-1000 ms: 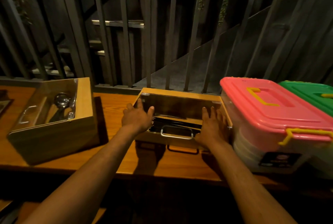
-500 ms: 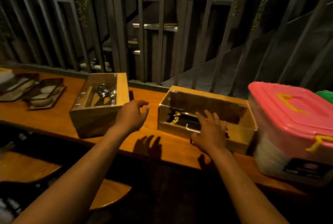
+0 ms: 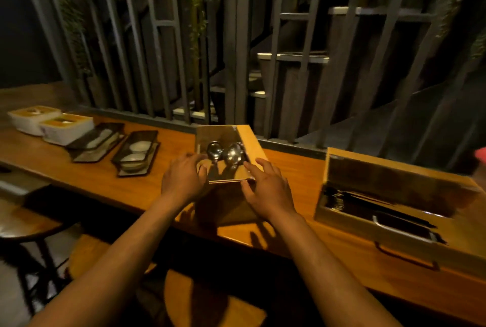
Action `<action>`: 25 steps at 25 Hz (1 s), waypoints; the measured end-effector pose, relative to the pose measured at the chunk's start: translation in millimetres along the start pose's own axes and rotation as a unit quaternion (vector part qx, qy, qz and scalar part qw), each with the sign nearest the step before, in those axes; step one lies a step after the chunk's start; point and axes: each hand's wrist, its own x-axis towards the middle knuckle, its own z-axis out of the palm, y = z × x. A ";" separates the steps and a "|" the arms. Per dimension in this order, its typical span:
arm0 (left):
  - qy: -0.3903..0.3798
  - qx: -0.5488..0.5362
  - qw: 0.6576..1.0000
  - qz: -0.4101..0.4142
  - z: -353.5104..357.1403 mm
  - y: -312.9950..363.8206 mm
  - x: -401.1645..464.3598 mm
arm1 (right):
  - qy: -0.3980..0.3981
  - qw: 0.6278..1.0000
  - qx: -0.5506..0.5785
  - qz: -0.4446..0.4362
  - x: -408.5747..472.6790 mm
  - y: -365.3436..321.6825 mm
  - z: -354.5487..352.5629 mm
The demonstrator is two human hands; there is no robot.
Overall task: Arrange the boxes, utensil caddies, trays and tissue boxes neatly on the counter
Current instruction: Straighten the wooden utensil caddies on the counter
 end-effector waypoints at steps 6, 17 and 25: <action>-0.136 -0.112 0.984 -0.028 15.2 -44.3 23.4 | 0.025 0.997 -0.068 0.033 8.9 -21.5 55.1; -0.100 -0.160 0.982 0.028 22.0 -13.2 -17.1 | -0.084 0.989 -0.067 0.103 23.8 -2.2 23.0; -0.139 0.036 0.987 0.067 7.9 -71.0 79.5 | -0.129 0.988 0.015 0.080 30.5 43.7 -0.7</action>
